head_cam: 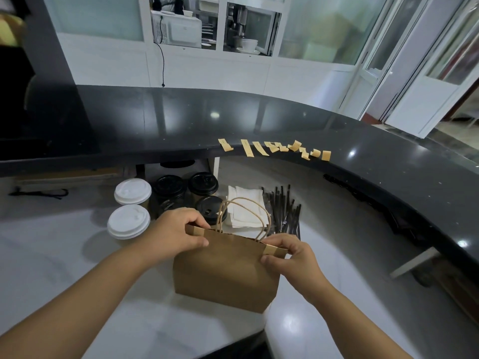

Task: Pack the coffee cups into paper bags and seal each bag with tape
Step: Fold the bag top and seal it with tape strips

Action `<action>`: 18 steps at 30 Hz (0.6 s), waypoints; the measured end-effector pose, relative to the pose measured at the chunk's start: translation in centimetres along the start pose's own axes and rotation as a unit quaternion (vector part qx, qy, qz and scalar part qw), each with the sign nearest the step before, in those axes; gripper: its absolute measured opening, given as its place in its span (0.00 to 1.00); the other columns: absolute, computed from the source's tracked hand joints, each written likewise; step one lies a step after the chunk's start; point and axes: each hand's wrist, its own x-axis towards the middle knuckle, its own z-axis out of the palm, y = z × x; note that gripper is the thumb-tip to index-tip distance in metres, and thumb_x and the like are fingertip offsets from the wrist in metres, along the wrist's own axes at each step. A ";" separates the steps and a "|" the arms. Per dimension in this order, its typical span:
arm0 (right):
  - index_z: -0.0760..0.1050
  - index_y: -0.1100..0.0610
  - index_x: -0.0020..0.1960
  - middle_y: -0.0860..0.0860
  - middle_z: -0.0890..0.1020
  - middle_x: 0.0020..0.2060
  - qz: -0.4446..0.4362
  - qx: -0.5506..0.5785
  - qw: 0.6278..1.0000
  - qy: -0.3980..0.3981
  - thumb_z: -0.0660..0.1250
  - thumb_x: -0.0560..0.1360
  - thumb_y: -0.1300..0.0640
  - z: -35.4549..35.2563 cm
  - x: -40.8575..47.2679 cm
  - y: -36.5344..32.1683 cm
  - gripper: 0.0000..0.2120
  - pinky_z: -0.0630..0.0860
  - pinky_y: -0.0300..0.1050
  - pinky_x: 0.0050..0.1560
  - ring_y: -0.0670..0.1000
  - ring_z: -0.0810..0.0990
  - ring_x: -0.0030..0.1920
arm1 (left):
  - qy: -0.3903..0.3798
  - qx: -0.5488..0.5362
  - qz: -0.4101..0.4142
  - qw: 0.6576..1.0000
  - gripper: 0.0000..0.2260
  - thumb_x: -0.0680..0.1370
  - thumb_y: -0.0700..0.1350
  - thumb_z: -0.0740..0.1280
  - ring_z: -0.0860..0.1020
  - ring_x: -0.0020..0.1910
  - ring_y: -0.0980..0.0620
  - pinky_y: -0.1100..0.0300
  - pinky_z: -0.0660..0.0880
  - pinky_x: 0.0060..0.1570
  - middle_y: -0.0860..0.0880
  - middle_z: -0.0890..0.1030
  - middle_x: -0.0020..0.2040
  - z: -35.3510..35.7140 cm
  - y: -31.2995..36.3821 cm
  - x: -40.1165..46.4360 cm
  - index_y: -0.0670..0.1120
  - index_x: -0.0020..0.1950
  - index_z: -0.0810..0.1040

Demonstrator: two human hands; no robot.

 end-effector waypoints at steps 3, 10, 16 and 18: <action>0.84 0.54 0.43 0.42 0.82 0.44 -0.001 0.008 1.000 0.003 0.75 0.67 0.67 0.1 0.2 0.2 0.09 0.80 0.48 0.50 0.46 0.78 0.48 | -0.036 0.002 0.015 0.999 0.11 0.63 0.44 0.78 0.78 0.46 0.60 0.54 0.77 0.50 0.56 0.79 0.46 -0.5 -0.6 0.4 0.56 0.41 0.82; 0.84 0.54 0.43 0.42 0.81 0.44 0.000 -0.011 1.000 0.001 0.75 0.68 0.65 0.2 0.8 0.5 0.07 0.80 0.45 0.49 0.48 0.78 0.50 | -0.056 -0.024 0.022 0.998 0.14 0.63 0.42 0.79 0.78 0.47 0.61 0.58 0.77 0.52 0.56 0.80 0.47 -0.9 -1.0 1.0 0.58 0.42 0.83; 0.83 0.50 0.43 0.44 0.81 0.47 -0.010 -0.024 1.000 -0.007 0.76 0.66 0.65 -0.1 0.6 0.4 0.11 0.78 0.37 0.48 0.42 0.77 0.49 | -0.055 -0.046 0.000 0.997 0.17 0.63 0.44 0.80 0.79 0.47 0.62 0.61 0.77 0.53 0.55 0.80 0.50 -0.8 -1.7 1.1 0.63 0.43 0.82; 0.83 0.47 0.42 0.44 0.81 0.47 -0.018 -0.030 0.999 -0.014 0.77 0.66 0.64 -0.3 0.7 0.4 0.13 0.77 0.36 0.48 0.41 0.77 0.49 | -0.054 -0.060 0.001 0.997 0.18 0.63 0.42 0.80 0.79 0.48 0.62 0.63 0.76 0.53 0.55 0.80 0.50 -0.8 -1.7 1.1 0.63 0.43 0.82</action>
